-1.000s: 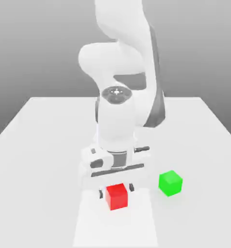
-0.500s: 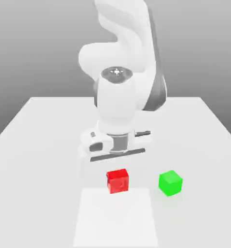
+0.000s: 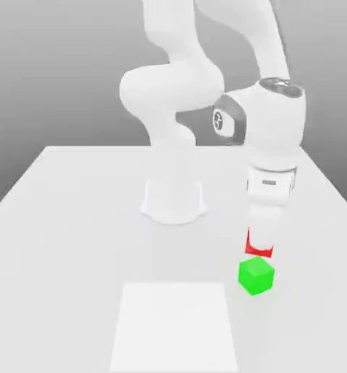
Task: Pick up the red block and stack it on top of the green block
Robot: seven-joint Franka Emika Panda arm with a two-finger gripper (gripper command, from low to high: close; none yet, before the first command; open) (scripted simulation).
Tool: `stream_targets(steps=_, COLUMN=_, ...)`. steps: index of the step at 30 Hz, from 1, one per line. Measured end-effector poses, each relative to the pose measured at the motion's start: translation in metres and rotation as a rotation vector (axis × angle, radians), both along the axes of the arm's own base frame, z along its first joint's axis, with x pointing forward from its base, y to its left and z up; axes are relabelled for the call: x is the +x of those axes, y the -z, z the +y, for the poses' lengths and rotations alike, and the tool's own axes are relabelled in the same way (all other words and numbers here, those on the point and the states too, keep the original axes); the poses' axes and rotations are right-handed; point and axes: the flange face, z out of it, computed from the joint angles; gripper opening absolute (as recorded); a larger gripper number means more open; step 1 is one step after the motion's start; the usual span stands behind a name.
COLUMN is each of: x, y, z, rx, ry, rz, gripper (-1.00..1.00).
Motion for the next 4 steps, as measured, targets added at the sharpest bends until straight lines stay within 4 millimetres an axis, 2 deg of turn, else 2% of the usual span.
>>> stream_targets(steps=1, x=-0.0007, y=0.0087, z=-0.0002, rx=0.0, ry=0.0, rz=0.0, gripper=-1.0)
stream_targets(steps=2, x=-0.0011, y=0.0146, z=-0.0007, rx=0.0, ry=0.0, rz=0.0, gripper=1.0)
stream_targets(steps=4, x=-0.0005, y=0.0146, z=-0.0017, rx=0.0, ry=0.003, rz=0.0, gripper=1.0)
